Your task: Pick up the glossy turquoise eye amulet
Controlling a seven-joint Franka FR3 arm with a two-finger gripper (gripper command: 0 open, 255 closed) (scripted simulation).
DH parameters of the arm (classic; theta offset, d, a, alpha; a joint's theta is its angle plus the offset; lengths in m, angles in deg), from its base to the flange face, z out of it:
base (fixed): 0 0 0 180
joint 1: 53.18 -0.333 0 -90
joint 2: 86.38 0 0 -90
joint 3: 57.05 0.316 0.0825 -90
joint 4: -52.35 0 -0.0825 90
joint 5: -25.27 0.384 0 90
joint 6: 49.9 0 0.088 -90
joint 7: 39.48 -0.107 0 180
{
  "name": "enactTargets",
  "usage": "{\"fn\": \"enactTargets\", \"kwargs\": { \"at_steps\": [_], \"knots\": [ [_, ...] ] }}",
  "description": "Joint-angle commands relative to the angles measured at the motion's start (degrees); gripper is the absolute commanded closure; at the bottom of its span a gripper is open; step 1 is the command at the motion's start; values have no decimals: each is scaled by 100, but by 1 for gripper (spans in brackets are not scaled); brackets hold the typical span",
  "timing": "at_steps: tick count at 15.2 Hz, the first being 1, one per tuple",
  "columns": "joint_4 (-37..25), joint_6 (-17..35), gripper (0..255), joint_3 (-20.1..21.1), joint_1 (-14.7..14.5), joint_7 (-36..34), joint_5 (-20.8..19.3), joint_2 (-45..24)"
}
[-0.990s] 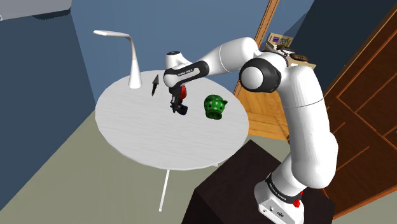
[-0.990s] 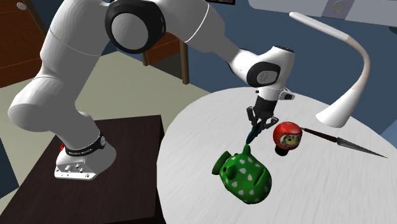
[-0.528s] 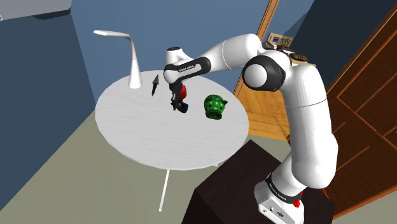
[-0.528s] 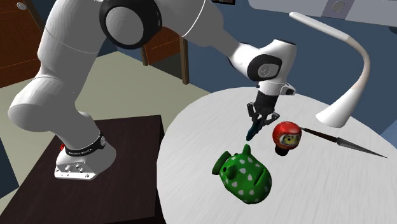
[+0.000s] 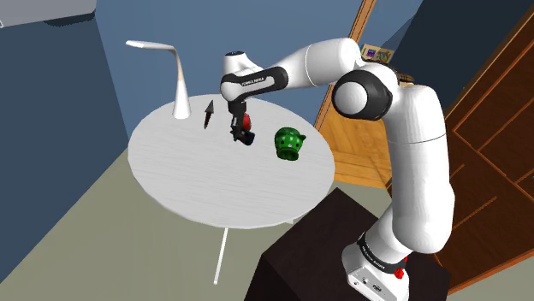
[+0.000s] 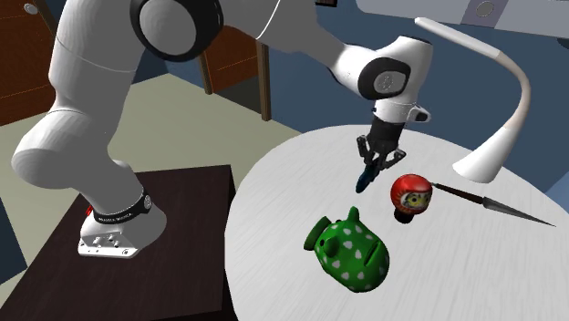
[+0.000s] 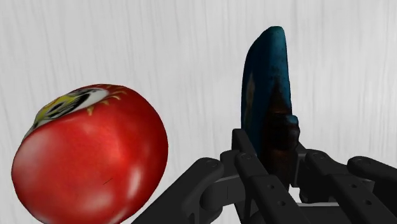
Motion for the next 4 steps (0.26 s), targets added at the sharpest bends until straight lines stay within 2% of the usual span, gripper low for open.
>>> {"fn": "enactTargets", "kwargs": {
  "at_steps": [1,4],
  "knots": [
    [-18,-105,255,0,4,18,3,88],
    [-49,-173,255,0,4,25,6,125]
  ]
}}
